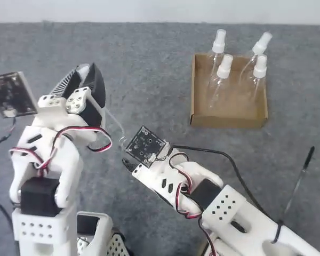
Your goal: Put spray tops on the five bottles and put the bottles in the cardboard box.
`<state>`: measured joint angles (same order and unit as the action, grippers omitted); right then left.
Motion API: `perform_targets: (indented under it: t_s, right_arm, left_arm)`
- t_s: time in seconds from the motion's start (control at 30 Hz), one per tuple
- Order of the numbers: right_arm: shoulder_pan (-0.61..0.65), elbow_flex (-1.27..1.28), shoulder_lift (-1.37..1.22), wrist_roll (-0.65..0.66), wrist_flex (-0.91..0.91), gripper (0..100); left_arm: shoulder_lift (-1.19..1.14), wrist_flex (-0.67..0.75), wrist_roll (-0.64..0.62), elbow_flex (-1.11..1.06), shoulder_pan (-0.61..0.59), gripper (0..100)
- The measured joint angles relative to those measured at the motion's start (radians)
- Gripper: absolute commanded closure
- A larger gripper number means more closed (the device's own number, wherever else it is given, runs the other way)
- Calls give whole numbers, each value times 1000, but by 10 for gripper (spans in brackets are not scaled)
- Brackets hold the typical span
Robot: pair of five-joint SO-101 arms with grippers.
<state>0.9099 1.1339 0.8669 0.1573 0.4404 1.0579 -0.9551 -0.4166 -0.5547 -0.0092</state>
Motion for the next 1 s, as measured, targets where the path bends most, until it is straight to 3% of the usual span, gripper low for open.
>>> perform_targets:
  t_s: [0.37, 1.0]
  right_arm:
    - [0, 0, 0, 0, 0, 993]
    - [0, 0, 0, 0, 0, 993]
  left_arm:
    - [2, -84, 2, 110, 0, 974]
    - [2, -14, 0, 60, 0, 974]
